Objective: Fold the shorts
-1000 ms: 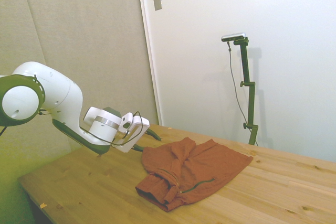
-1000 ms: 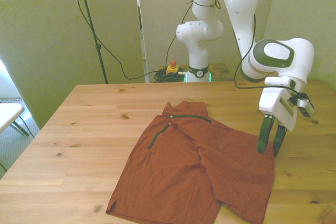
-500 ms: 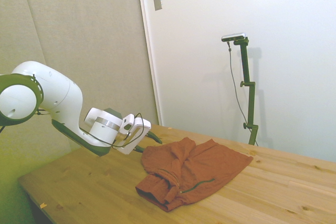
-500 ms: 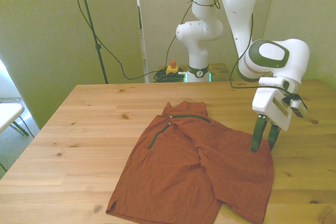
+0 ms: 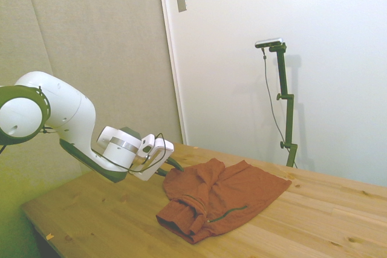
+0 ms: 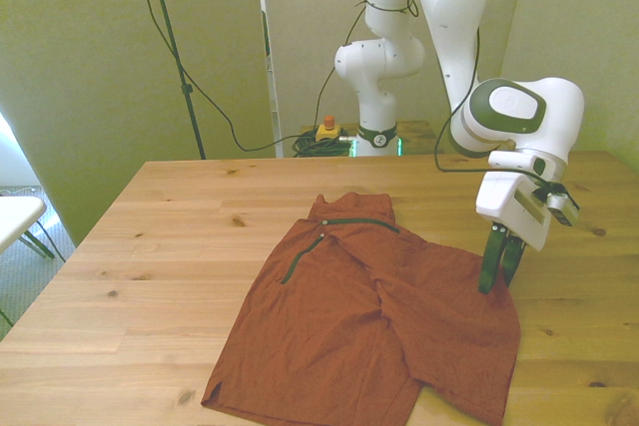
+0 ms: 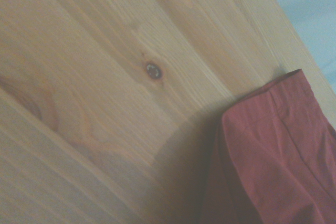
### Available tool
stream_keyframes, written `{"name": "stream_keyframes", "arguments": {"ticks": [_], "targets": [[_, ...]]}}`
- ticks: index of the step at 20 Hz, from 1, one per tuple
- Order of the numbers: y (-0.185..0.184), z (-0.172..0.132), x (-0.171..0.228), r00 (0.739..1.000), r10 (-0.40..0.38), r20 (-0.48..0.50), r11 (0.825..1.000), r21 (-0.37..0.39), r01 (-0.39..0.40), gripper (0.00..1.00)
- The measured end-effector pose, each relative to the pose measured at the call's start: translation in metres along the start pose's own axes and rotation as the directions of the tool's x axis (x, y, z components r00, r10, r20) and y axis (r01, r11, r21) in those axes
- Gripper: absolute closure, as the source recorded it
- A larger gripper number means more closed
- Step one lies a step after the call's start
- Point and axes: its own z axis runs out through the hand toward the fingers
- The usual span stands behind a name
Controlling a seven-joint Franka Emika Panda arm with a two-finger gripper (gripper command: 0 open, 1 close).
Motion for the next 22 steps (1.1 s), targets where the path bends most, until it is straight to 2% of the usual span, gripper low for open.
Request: {"name": "stream_keyframes", "arguments": {"ticks": [10,15,18,22], "targets": [[0.0,0.002,-0.003,1.0,0.015,0.001,1.0,0.01,-0.015,1.0],[0.008,-0.003,0.008,0.998,0.052,-0.021,0.999,0.011,-0.052,1.0],[0.034,-0.005,0.028,0.994,0.094,-0.047,0.995,-0.009,-0.094,1.0],[0.098,0.003,0.069,0.98,0.181,-0.08,0.982,-0.034,-0.184,1.0]]}}
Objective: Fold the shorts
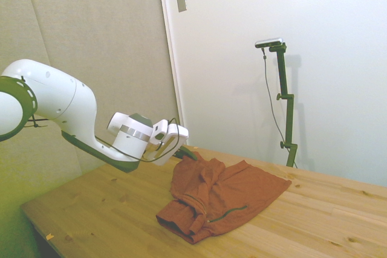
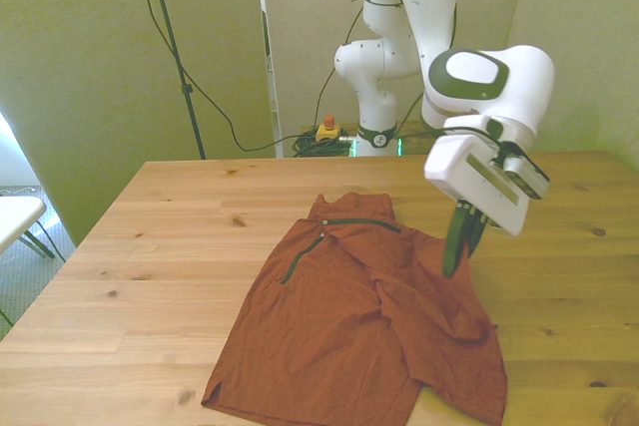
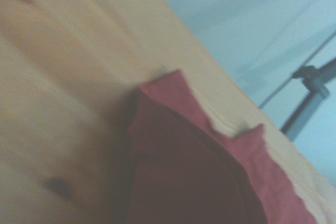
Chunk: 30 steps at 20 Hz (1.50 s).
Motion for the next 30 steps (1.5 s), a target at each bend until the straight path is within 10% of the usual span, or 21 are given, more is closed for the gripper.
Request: {"name": "stream_keyframes", "arguments": {"ticks": [13,14,30], "targets": [[0.146,0.082,0.085,0.992,0.123,-0.025,0.983,-0.136,-0.125,1.0],[0.154,0.088,0.088,0.992,0.127,-0.026,0.981,-0.146,-0.13,0.0],[0.25,0.152,0.077,0.978,0.209,0.015,0.953,-0.23,-0.2,0.0]]}}
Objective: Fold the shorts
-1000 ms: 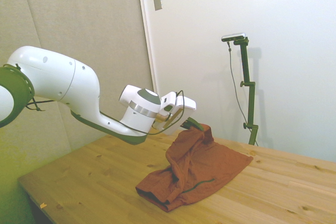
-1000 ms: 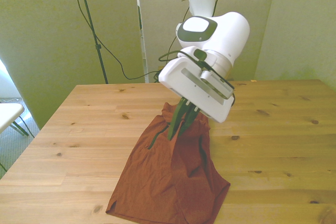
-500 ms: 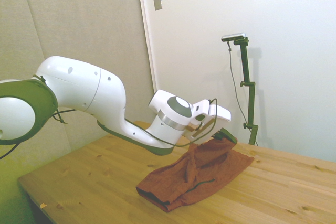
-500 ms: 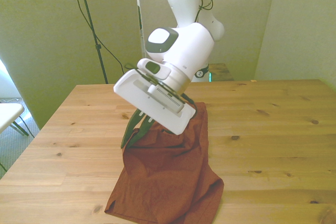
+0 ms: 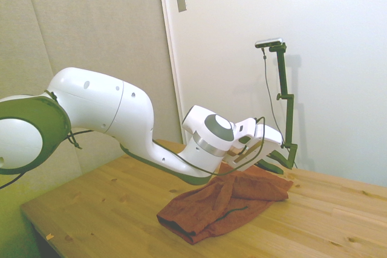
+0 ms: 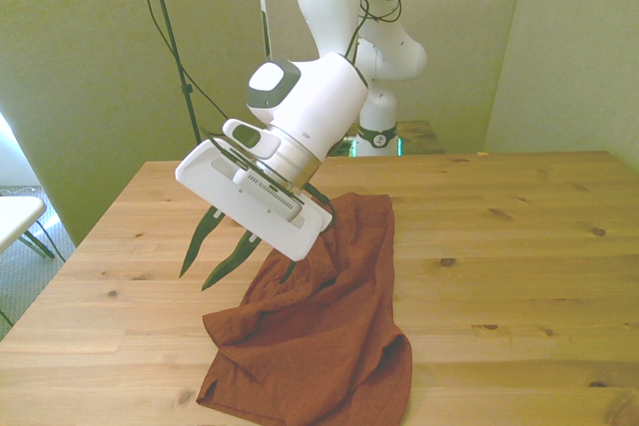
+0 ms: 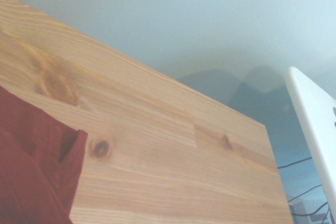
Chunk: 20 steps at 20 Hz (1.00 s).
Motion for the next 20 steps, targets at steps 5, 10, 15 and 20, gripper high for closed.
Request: {"name": "stream_keyframes", "arguments": {"ticks": [5,10,15,20], "targets": [[0.006,-0.025,0.008,0.981,0.16,0.111,0.984,0.055,-0.167,0.0],[0.017,-0.107,-0.008,0.9,0.259,0.351,0.951,0.072,-0.302,0.0],[-0.005,-0.176,-0.071,0.753,0.266,0.602,0.923,0.068,-0.38,0.0],[0.001,-0.281,-0.077,0.568,0.179,0.803,0.919,0.071,-0.389,0.0]]}}
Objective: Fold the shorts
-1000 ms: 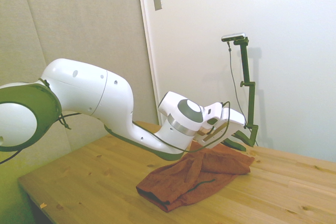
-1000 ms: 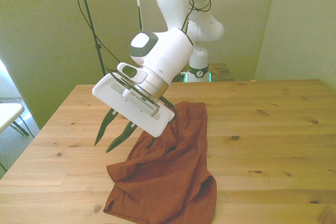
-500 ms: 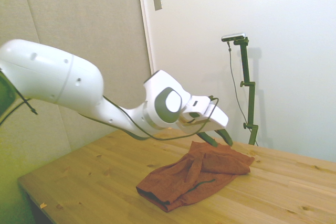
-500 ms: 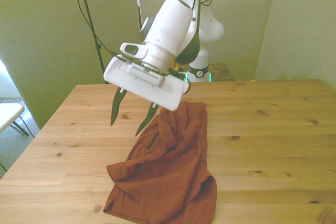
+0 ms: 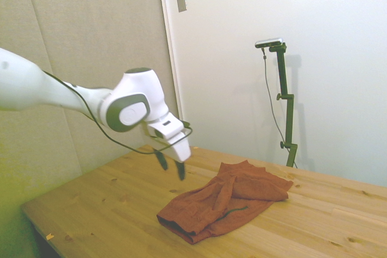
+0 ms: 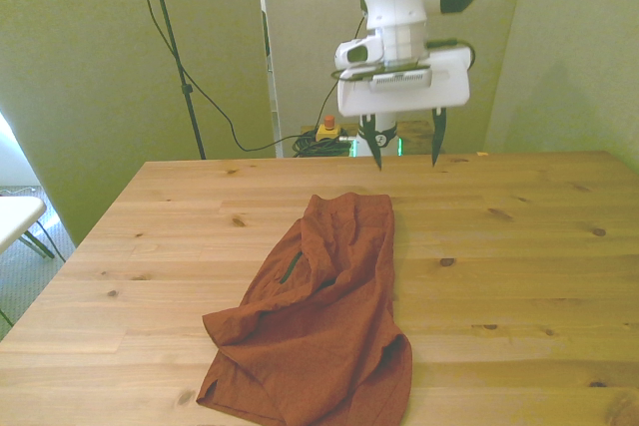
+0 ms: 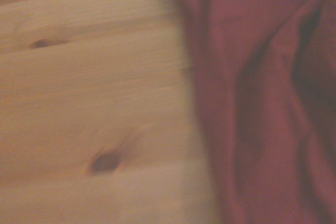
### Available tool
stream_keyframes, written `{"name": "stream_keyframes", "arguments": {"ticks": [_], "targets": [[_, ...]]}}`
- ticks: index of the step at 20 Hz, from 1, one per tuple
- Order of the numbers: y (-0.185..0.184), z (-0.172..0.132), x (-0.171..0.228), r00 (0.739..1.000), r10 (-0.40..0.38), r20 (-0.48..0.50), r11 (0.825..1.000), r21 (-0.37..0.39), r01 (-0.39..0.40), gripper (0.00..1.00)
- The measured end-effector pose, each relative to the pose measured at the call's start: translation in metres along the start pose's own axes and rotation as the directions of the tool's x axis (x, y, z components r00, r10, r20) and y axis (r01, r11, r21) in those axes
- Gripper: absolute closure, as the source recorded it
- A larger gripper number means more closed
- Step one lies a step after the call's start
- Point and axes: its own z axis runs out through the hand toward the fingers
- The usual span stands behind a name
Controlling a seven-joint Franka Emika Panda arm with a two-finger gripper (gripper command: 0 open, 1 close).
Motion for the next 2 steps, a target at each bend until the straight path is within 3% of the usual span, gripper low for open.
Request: {"name": "stream_keyframes", "arguments": {"ticks": [2], "targets": [[0.02,-0.024,-0.026,1.0,-0.016,0.018,1.0,-0.007,0.016,0.0]]}}
